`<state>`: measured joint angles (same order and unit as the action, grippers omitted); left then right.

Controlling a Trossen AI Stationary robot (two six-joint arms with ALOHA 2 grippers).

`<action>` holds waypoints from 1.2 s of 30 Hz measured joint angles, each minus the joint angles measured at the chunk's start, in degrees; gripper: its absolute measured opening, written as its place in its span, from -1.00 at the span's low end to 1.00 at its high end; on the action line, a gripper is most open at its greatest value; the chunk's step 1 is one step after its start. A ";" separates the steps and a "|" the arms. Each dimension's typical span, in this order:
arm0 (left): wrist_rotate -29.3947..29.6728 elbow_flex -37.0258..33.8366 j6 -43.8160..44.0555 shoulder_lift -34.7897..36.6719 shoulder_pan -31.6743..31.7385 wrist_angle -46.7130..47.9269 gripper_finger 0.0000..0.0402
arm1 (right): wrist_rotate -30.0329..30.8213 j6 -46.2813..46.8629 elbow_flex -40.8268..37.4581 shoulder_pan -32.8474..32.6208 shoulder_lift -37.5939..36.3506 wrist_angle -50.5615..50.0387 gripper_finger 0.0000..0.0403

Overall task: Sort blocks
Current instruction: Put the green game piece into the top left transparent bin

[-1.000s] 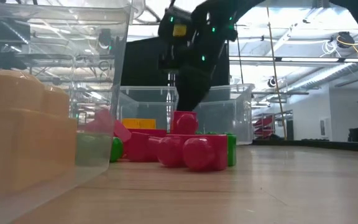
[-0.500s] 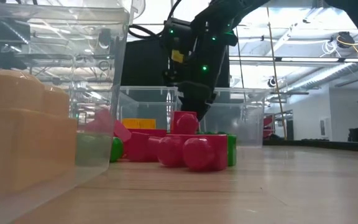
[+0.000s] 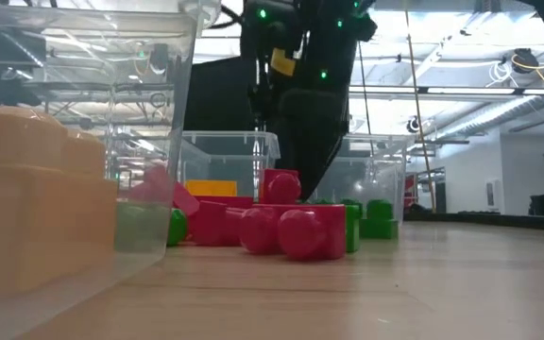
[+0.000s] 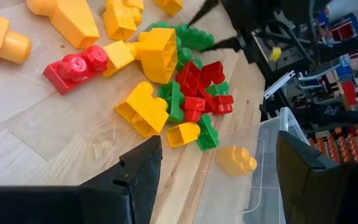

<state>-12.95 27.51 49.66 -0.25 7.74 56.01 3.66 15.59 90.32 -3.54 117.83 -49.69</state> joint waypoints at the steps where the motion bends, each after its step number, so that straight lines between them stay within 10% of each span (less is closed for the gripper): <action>1: 0.02 0.00 -0.37 0.00 0.01 -0.02 0.05 | 0.05 0.79 0.94 -0.44 0.06 -1.56 0.28; 16: 0.85 0.00 -0.98 0.00 0.00 -0.17 0.05 | 6.94 12.14 1.30 -5.55 -0.19 -10.40 0.28; 25: 1.57 0.00 -2.10 0.00 0.01 -0.20 0.05 | 1.25 15.04 -8.24 -3.17 -0.20 -3.69 0.25; 36: 1.55 0.00 -2.15 0.00 0.00 -0.24 0.05 | 0.51 17.43 -9.17 -3.27 -0.45 -1.57 -0.43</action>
<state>-11.40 27.51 47.51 -0.25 7.74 55.77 4.17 33.02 81.14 -6.81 117.38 -51.27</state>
